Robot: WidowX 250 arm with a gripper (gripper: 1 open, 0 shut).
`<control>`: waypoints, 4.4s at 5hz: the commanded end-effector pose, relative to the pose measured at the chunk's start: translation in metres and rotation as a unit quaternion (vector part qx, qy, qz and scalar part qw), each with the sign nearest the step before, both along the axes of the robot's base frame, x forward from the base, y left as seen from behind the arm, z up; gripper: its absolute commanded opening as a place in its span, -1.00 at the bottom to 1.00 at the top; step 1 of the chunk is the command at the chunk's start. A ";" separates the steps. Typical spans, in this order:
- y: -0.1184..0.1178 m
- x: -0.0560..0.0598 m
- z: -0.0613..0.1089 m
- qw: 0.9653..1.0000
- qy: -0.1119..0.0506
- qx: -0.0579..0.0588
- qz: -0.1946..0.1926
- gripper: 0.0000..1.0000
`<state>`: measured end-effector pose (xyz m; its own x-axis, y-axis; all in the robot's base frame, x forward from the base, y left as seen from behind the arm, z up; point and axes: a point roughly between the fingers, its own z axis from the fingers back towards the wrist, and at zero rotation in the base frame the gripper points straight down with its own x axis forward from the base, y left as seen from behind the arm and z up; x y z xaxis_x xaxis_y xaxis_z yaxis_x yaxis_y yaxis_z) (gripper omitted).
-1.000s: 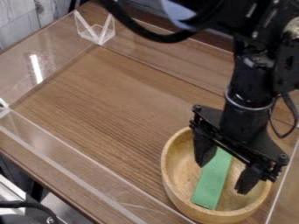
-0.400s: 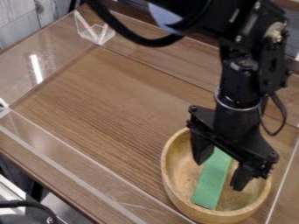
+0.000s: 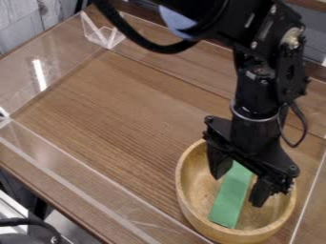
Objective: Remove the green block from inside the brown bowl and put it on the table
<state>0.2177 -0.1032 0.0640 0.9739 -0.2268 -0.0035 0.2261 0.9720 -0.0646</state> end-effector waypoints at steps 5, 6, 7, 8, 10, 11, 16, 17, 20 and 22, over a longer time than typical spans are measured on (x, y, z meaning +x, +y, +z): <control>0.002 0.012 -0.009 1.000 -0.016 -0.018 -0.004 1.00; 0.002 0.013 -0.013 1.000 -0.015 -0.019 -0.004 1.00; 0.002 0.014 -0.014 1.000 -0.012 -0.021 -0.003 1.00; 0.002 0.015 -0.015 1.000 -0.010 -0.023 -0.002 1.00; 0.002 0.015 -0.027 1.000 -0.011 -0.024 -0.003 1.00; 0.002 0.015 -0.026 1.000 -0.011 -0.025 -0.001 -1.00; 0.013 0.014 0.040 0.998 -0.021 -0.033 0.039 -1.00; 0.032 0.024 0.091 0.994 -0.048 -0.029 0.097 -1.00; 0.144 0.053 0.124 0.976 -0.083 -0.006 0.199 -1.00; 0.095 0.038 0.091 0.982 -0.079 -0.005 0.170 -1.00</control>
<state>0.2519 -0.0105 0.1460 0.9881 0.1027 0.1149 -0.0958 0.9933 -0.0643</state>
